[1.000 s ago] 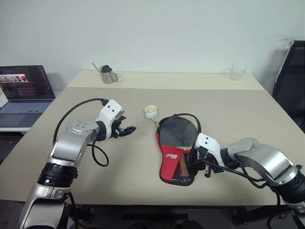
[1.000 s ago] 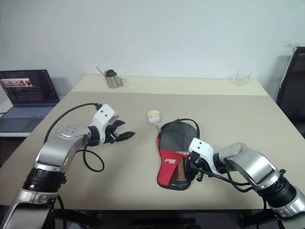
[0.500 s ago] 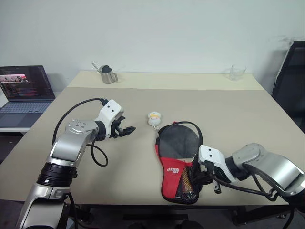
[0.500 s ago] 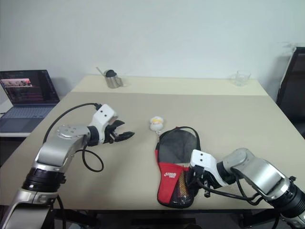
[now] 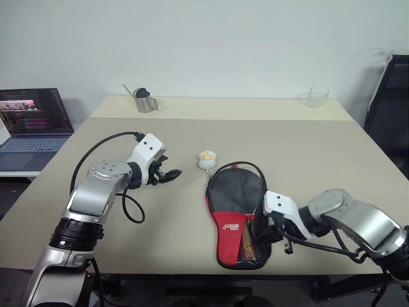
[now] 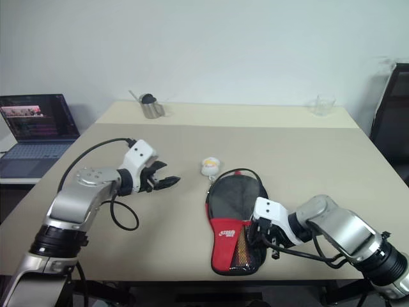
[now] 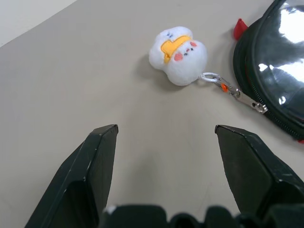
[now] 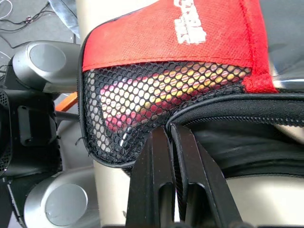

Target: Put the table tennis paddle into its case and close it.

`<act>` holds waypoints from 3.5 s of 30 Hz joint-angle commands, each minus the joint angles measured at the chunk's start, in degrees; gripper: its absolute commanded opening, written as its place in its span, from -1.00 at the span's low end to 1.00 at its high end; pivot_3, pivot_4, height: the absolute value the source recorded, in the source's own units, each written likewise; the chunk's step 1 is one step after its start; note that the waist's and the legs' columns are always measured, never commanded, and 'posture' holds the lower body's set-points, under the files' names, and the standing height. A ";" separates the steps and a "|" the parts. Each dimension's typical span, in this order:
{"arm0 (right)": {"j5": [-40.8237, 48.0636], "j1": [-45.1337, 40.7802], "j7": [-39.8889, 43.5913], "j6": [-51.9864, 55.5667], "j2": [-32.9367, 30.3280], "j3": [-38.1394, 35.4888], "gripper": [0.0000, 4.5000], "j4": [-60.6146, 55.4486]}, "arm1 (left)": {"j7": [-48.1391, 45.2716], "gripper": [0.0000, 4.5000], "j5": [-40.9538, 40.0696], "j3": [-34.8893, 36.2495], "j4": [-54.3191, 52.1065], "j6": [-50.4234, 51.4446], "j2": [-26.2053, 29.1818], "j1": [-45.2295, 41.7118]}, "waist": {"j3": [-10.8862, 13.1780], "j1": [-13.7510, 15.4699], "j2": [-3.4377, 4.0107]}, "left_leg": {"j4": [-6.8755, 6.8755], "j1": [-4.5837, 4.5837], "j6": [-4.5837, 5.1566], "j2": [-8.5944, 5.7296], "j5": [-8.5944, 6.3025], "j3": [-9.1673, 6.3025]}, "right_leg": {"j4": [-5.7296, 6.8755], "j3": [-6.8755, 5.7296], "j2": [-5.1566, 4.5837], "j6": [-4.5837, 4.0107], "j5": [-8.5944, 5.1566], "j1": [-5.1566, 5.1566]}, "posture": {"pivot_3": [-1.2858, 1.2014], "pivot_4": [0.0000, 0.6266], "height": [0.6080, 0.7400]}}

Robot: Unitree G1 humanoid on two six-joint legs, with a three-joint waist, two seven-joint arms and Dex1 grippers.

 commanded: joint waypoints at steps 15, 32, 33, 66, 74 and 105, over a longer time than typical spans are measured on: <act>-5.48 -2.75 3.50 -6.74 0.51 0.58 -0.99 5.72 | 0.12 0.59 0.46 0.56 -1.72 -0.94 0.40 -0.94 | 0.00 -0.02 0.00 | 0.03 0.01 0.00 0.00 0.00 0.01 | 0.03 0.01 0.00 0.00 0.01 0.01 | 0.03 -0.52 1.00; -7.36 1.01 7.46 -13.88 -3.02 -1.55 0.59 3.27 | -0.09 0.59 0.55 0.68 -0.93 -1.09 1.01 -1.04 | 0.00 -0.02 0.00 | 0.04 0.13 0.00 0.00 0.00 -0.01 | 0.03 -0.01 0.00 0.00 0.01 0.16 | 0.03 -0.52 1.00; -8.07 0.43 7.43 -14.84 -3.36 -1.96 0.71 4.88 | -0.05 0.59 0.59 0.69 -0.86 -1.01 1.06 -1.05 | 0.00 -0.02 0.00 | 0.04 0.14 0.00 0.00 0.00 0.00 | 0.03 -0.01 0.00 0.00 0.01 0.17 | 0.03 -0.52 1.00; -9.87 -1.92 -22.82 -23.90 37.64 -14.24 1.00 32.70 | 13.07 0.59 2.97 1.03 17.28 9.87 -11.11 -16.38 | -0.01 0.76 -0.23 | 0.10 0.23 -0.02 -0.02 0.06 0.00 | 0.00 0.01 -0.22 0.11 0.15 0.39 | 0.03 -0.52 1.00; -13.02 -0.44 -24.31 -27.80 41.33 -11.61 1.00 40.91 | 8.59 0.59 2.49 -0.92 25.68 9.37 -14.22 -22.35 | -0.07 -0.04 -0.31 | 0.05 0.54 -0.02 0.01 0.07 -0.01 | 0.06 0.03 0.01 0.01 0.17 0.57 | 0.03 -0.52 1.00; -13.23 3.70 -23.24 -23.29 44.59 -9.93 1.00 35.00 | 19.41 0.59 7.61 3.97 68.73 -9.25 -29.72 -34.30 | -0.39 -0.14 -0.61 | 0.00 1.02 -0.02 -0.02 0.06 0.02 | 0.00 -0.02 -0.06 0.01 0.17 1.01 | 0.03 -0.52 1.00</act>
